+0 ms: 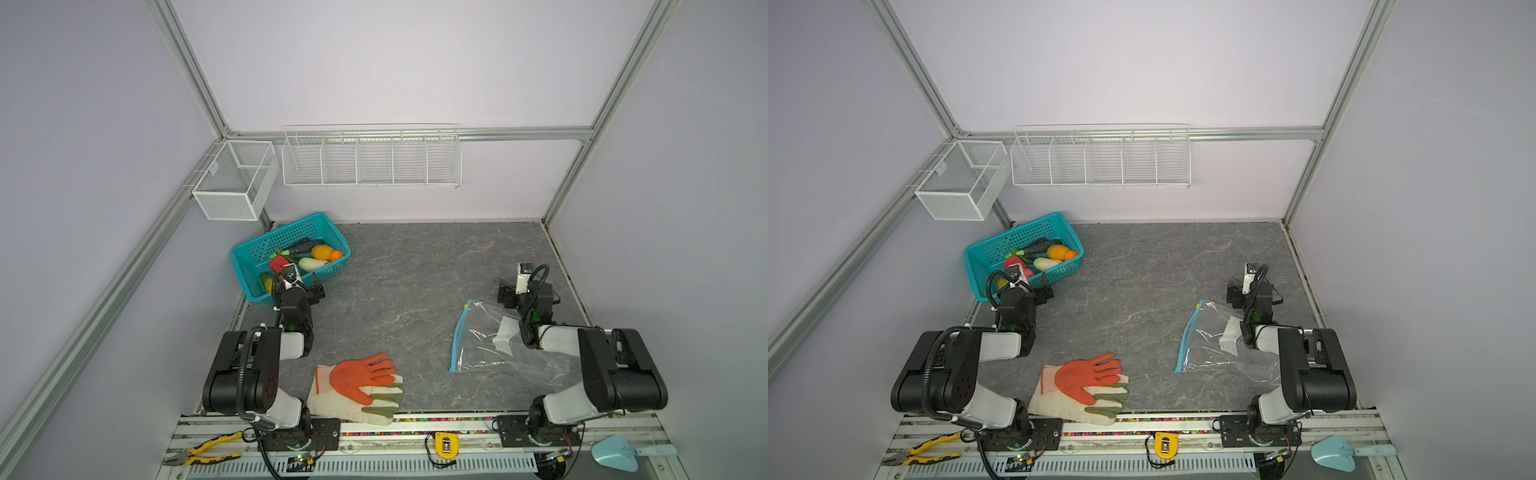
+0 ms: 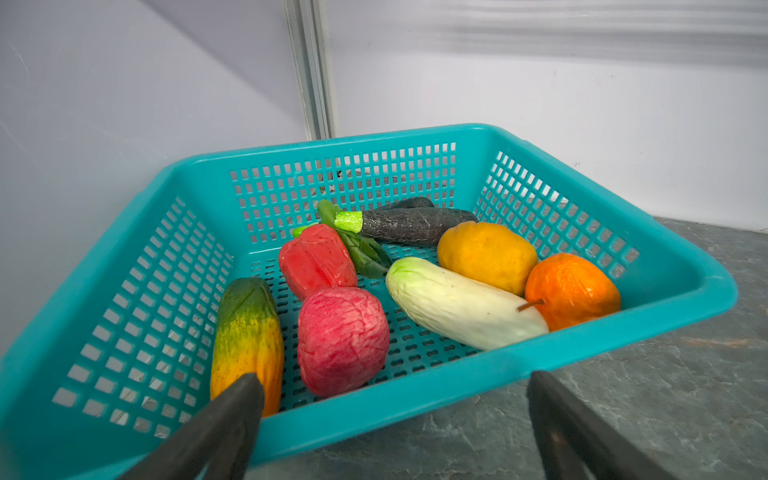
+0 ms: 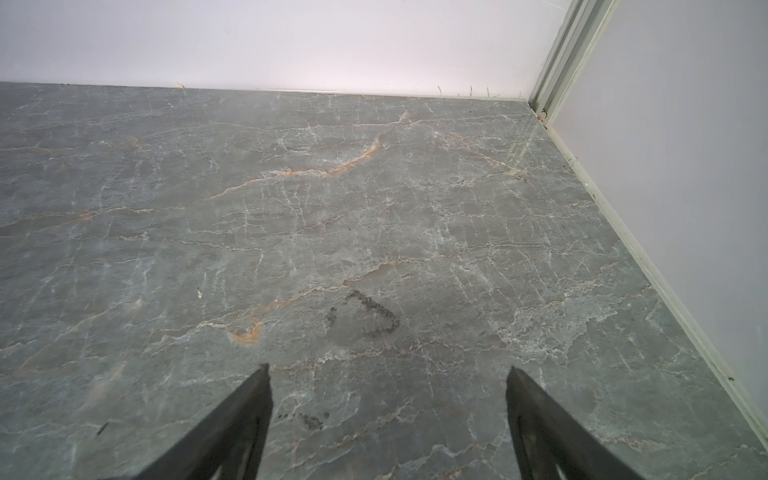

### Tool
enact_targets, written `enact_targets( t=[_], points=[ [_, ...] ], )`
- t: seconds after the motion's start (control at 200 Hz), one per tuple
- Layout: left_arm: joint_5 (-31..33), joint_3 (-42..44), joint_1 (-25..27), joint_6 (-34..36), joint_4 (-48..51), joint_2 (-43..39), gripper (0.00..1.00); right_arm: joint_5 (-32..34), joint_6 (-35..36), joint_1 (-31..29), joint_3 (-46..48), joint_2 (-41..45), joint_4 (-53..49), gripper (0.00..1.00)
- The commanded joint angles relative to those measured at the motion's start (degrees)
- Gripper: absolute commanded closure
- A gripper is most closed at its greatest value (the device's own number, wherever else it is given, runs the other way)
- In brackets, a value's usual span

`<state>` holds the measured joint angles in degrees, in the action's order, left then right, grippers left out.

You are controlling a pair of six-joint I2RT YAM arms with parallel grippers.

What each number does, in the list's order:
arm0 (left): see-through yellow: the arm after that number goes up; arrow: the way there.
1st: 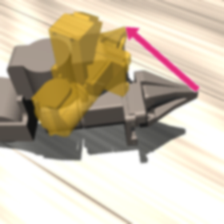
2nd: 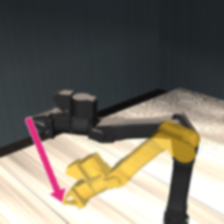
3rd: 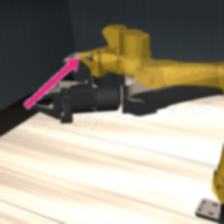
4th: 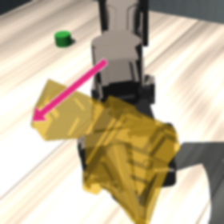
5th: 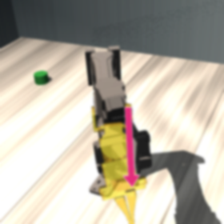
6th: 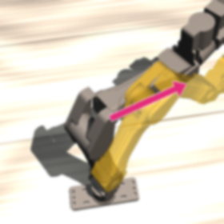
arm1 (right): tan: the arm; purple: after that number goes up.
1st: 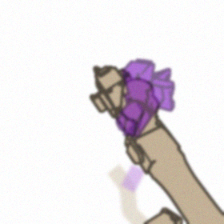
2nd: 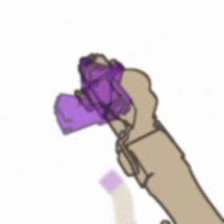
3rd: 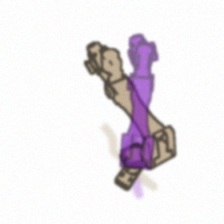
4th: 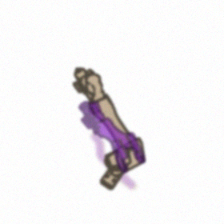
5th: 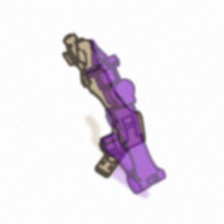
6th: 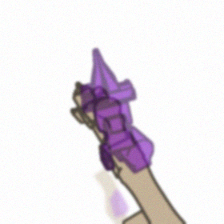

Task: Place the food in the zip-top bag and seal the zipper

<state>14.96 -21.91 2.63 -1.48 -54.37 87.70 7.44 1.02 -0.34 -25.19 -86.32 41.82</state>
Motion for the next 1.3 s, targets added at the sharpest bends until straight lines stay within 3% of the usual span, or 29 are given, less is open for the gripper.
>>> enact_targets(
  t=[0.0, 1.294],
  points=[
    [-0.37, -0.37, 0.0, -0.61, 1.96, 1.16, 0.01, -0.79, 0.04, 0.37, 0.33, 0.19, 1.92, 0.11],
    [-1.6, 1.54, 0.35, 0.27, -1.09, 0.55, 0.01, -0.85, 0.64, 0.1, 0.57, 0.37, 1.99, 0.12]
  ],
)
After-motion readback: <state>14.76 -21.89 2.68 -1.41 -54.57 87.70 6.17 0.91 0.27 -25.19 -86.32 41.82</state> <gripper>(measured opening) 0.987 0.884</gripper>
